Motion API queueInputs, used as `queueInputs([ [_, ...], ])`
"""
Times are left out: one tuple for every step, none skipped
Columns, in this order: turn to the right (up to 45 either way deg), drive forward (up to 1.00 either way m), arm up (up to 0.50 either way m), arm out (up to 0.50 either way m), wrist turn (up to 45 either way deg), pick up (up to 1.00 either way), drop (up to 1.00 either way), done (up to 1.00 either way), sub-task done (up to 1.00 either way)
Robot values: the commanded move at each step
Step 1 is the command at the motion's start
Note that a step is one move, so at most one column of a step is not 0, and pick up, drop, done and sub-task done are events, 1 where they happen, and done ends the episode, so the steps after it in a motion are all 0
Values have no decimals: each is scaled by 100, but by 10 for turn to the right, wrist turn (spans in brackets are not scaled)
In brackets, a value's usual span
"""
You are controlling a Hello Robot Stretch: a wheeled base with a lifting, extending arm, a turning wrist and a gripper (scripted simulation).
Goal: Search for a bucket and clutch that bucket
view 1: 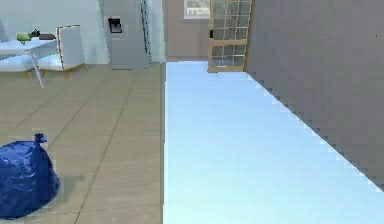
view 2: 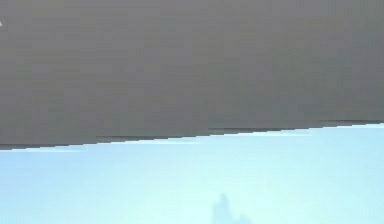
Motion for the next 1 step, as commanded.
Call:
queueInputs([
  [0,100,0,0,0,0,0,0,0],
])
